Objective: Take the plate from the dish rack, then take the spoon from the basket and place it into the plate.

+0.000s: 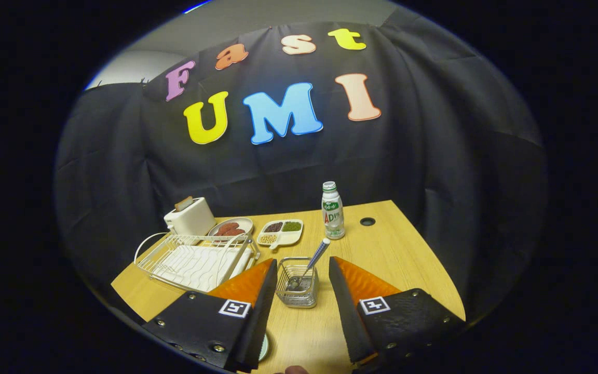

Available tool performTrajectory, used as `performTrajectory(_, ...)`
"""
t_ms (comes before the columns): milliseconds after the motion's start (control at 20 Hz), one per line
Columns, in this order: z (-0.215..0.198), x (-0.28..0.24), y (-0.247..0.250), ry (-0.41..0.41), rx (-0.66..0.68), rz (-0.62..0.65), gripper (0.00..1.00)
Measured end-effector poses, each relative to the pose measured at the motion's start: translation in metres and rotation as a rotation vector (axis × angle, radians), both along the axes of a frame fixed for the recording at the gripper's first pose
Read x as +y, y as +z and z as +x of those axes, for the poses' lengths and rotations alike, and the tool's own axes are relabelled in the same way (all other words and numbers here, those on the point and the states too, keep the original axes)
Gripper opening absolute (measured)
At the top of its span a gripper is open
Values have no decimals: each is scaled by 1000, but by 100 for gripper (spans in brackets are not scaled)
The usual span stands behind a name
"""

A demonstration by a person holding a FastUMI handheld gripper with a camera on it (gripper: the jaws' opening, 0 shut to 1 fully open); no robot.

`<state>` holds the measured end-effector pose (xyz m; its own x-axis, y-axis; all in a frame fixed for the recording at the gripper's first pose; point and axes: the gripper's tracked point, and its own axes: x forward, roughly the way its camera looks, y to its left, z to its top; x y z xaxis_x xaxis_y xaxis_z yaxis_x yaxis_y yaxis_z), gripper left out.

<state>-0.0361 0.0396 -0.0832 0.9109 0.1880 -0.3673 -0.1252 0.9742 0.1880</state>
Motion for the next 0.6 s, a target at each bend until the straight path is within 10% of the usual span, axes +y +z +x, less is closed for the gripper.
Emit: performTrajectory(600,63,-13,-4,-18,-174,-201,62)
